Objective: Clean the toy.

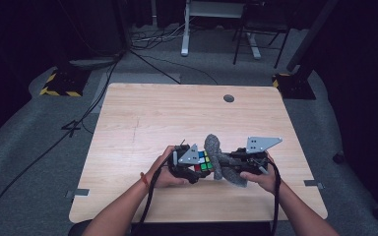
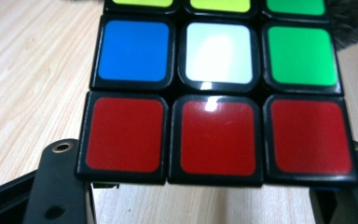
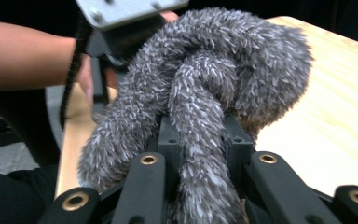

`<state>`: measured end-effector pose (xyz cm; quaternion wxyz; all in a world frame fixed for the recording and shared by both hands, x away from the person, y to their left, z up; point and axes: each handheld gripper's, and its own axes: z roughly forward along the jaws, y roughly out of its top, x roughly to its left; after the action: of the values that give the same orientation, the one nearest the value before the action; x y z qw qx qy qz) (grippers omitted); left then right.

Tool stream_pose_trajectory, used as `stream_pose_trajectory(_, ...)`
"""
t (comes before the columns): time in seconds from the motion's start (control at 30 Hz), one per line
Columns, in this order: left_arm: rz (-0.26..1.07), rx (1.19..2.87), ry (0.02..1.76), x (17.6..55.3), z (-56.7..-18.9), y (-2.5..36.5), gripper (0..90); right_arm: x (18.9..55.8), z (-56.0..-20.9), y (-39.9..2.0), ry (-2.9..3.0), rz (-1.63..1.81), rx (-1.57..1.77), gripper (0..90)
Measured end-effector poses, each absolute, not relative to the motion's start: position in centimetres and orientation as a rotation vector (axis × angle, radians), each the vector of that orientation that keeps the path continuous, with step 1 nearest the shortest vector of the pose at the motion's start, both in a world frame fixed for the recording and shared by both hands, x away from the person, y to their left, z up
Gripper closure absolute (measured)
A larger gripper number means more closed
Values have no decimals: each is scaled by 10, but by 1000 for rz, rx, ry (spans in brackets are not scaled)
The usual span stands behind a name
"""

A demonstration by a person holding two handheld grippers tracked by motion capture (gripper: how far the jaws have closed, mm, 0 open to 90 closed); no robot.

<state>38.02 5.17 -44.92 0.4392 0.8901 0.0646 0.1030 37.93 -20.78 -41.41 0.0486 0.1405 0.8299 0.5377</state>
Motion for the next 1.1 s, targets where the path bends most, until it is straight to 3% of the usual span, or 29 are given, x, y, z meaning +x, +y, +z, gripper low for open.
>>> stream_pose_trajectory(0.43,280,2152,188,379,-441,59,335,394,-437,-211,2644,1462,581,751)
stream_pose_trajectory(0.73,287,2179,189,379,-446,56,332,379,-422,-212,2574,1624,447,748)
stream_pose_trajectory(1.1,190,2192,206,381,-453,53,329,381,-425,-211,2602,1594,442,751)
